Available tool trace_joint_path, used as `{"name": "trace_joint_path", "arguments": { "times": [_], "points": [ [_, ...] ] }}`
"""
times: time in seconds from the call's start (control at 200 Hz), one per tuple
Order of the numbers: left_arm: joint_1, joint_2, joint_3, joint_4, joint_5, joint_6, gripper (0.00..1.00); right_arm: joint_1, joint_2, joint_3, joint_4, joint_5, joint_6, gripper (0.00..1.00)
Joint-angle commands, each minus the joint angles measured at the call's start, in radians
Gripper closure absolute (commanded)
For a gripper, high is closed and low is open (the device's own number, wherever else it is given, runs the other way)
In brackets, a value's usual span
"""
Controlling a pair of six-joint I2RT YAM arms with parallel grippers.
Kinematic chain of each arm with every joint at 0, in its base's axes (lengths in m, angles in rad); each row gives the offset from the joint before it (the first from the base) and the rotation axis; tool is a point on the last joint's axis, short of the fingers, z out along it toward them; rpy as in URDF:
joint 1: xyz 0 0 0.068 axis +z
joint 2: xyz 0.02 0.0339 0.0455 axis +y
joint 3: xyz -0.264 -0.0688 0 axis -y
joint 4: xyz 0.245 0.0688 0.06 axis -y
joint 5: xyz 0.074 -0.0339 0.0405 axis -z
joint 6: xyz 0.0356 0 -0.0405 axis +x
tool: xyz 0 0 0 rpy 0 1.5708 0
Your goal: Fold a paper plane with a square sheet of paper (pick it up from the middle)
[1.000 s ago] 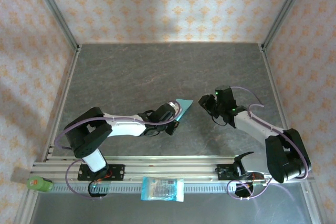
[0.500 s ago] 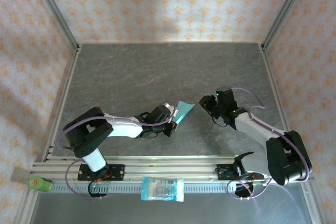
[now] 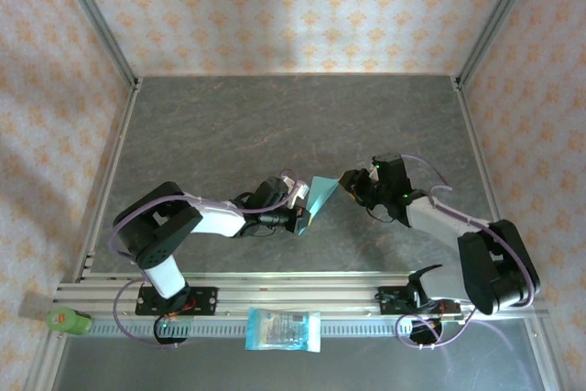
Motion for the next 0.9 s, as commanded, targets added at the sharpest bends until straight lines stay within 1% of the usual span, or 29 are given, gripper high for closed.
{"name": "trace_joint_path", "arguments": {
  "times": [0.0, 0.06, 0.115, 0.305, 0.415, 0.465, 0.616, 0.736, 0.796, 0.891],
  "points": [
    [0.012, 0.057, 0.021, 0.074, 0.111, -0.080, 1.00, 0.003, -0.100, -0.070, 0.064, 0.081, -0.052, 0.66],
    [0.012, 0.082, 0.030, 0.089, 0.131, -0.102, 1.00, 0.000, -0.151, -0.097, 0.077, 0.084, -0.062, 0.66],
    [0.013, 0.096, 0.030, 0.116, 0.144, -0.125, 1.00, -0.001, -0.162, -0.111, 0.099, 0.033, -0.068, 0.67],
    [0.015, 0.135, 0.032, 0.215, 0.186, -0.222, 1.00, -0.001, -0.108, -0.132, 0.143, -0.134, -0.074, 0.72],
    [0.016, 0.147, 0.037, 0.235, 0.195, -0.270, 1.00, 0.000, -0.096, -0.156, 0.209, -0.201, -0.061, 0.77],
    [0.015, 0.152, 0.037, 0.245, 0.199, -0.297, 1.00, 0.002, -0.065, -0.162, 0.231, -0.226, -0.059, 0.81],
    [0.016, 0.158, 0.036, 0.274, 0.204, -0.353, 1.00, 0.030, -0.020, -0.151, 0.272, -0.248, -0.061, 0.91],
    [0.015, 0.168, 0.036, 0.296, 0.211, -0.391, 1.00, 0.074, 0.055, -0.117, 0.294, -0.228, -0.064, 0.95],
    [0.015, 0.174, 0.038, 0.294, 0.206, -0.401, 1.00, 0.077, 0.091, -0.108, 0.325, -0.208, -0.053, 0.97],
    [0.015, 0.182, 0.030, 0.305, 0.201, -0.421, 1.00, 0.079, 0.153, -0.090, 0.382, -0.221, -0.030, 0.99]
  ]
}}
